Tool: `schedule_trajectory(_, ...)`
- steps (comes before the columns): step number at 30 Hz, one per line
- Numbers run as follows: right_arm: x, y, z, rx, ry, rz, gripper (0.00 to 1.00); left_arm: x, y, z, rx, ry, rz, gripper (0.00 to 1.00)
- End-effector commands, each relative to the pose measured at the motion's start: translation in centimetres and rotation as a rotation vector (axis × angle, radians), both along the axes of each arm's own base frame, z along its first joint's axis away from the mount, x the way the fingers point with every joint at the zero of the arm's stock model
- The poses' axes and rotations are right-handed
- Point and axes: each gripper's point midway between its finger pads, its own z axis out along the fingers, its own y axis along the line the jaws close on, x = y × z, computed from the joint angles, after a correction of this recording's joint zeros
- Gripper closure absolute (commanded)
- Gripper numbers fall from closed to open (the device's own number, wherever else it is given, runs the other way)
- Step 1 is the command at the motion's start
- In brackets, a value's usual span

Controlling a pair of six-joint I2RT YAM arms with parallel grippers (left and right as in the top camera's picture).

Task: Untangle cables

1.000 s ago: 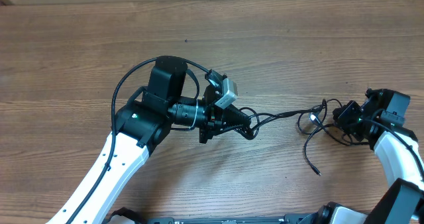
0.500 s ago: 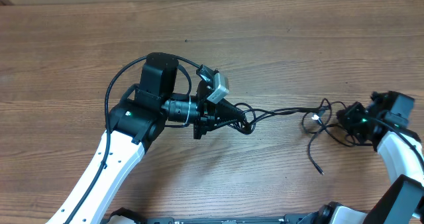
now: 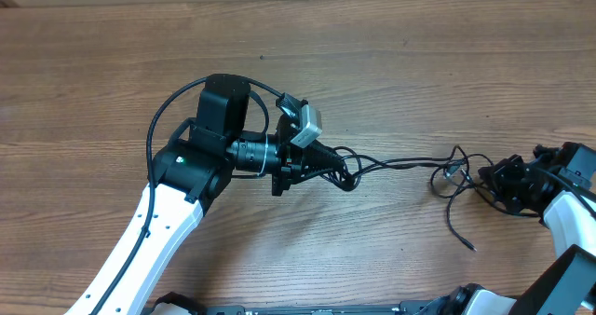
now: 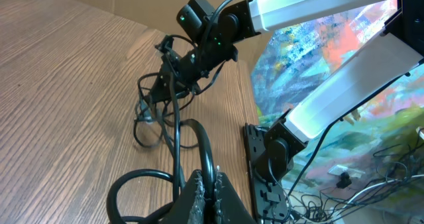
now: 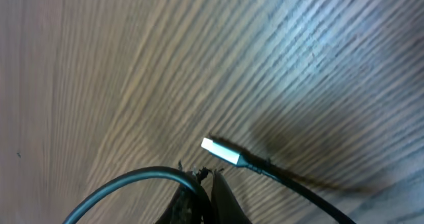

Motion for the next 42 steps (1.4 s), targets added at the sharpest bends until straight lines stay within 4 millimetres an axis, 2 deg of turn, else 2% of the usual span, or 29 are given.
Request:
schedule_trajectory(1, 0.2, -0.3, -0.2, -0.018, 0.013, -0.001, 0.89, -0.4, 0.2, 1.4, -0.038, -0.041, -0.031, 0.96)
schedule_trajectory(2, 0.3, -0.3, -0.1, -0.020, 0.010, -0.001, 0.67, -0.4, 0.2, 1.4, -0.038, -0.041, -0.031, 0.96)
schedule_trajectory(3, 0.5, -0.3, 0.0, -0.023, -0.002, 0.006, 0.32, -0.4, 0.2, 1.4, -0.039, -0.041, -0.031, 0.96)
schedule_trajectory(4, 0.6, -0.2, 0.1, -0.025, -0.016, 0.026, 0.24, -0.4, 0.2, 1.4, -0.038, -0.041, -0.031, 0.96)
schedule_trajectory(9, 2.6, 1.9, 2.0, -0.033, -0.197, 0.237, 0.10, -0.4, 0.2, 1.4, -0.038, -0.041, -0.030, 0.96)
schedule_trajectory(15, 3.8, 3.7, 2.8, -0.067, -0.270, 0.353, 0.04, -0.4, 0.2, 1.3, -0.037, -0.041, -0.028, 0.96)
schedule_trajectory(20, 4.6, 6.5, 3.0, -0.105, -0.311, 0.493, 0.03, 0.5, 0.3, 0.7, 0.000, -0.044, 0.024, 0.96)
schedule_trajectory(26, 4.9, 11.0, 3.1, -0.107, -0.339, 0.648, 0.02, 3.4, 1.0, -1.0, 0.105, 0.047, 0.225, 0.96)
schedule_trajectory(30, 4.9, 13.2, 3.2, -0.099, -0.349, 0.717, 0.01, 6.4, 2.5, -2.6, 0.188, 0.152, 0.463, 0.96)
schedule_trajectory(33, 4.8, 14.6, 3.3, -0.096, -0.360, 0.760, 0.00, 7.8, 3.5, -3.3, 0.216, 0.213, 0.591, 0.96)
schedule_trajectory(38, 4.7, 15.7, 3.7, -0.102, -0.374, 0.793, 0.00, 9.2, 4.7, -3.9, 0.235, 0.278, 0.731, 0.96)
schedule_trajectory(42, 5.0, 14.6, 4.1, -0.181, -0.364, 0.765, 0.00, 9.1, 4.4, -3.4, 0.219, 0.235, 0.698, 0.96)
